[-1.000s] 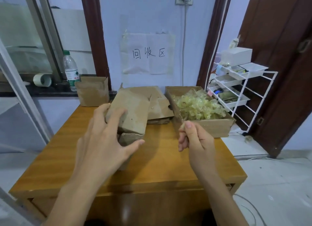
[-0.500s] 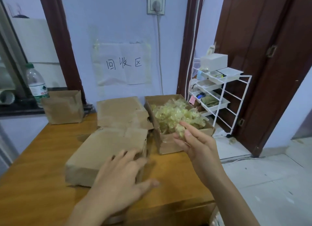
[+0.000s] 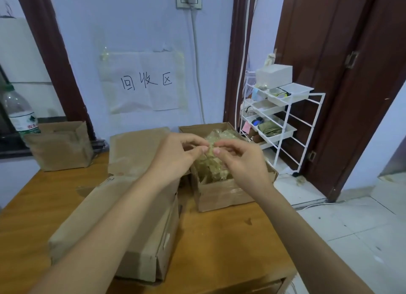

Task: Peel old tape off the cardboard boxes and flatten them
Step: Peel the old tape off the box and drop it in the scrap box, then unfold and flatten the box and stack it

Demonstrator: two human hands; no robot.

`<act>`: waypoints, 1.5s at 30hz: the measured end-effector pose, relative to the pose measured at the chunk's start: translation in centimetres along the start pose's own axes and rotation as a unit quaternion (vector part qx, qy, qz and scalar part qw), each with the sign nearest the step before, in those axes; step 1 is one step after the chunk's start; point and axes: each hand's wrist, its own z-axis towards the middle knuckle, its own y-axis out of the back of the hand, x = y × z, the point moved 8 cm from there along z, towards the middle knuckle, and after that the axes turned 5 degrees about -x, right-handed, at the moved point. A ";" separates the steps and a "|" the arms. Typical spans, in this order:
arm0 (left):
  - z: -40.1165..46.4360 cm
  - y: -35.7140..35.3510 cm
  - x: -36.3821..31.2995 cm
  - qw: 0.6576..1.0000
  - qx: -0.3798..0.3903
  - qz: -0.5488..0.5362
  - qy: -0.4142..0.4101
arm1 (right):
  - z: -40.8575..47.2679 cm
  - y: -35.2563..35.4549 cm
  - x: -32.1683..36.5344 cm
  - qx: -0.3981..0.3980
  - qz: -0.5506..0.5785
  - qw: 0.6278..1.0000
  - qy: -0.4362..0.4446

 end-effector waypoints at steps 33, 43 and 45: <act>-17.5 12.7 7.7 0.957 -0.023 0.289 -0.016 | -16.6 -12.6 2.8 0.178 -0.150 0.960 0.158; -20.8 14.3 9.3 0.964 -0.092 0.247 0.023 | -18.4 -13.9 2.3 0.182 -0.186 0.942 0.212; -20.9 13.8 9.5 0.958 -0.034 0.283 0.034 | -18.9 -14.2 2.2 0.194 -0.231 0.929 0.216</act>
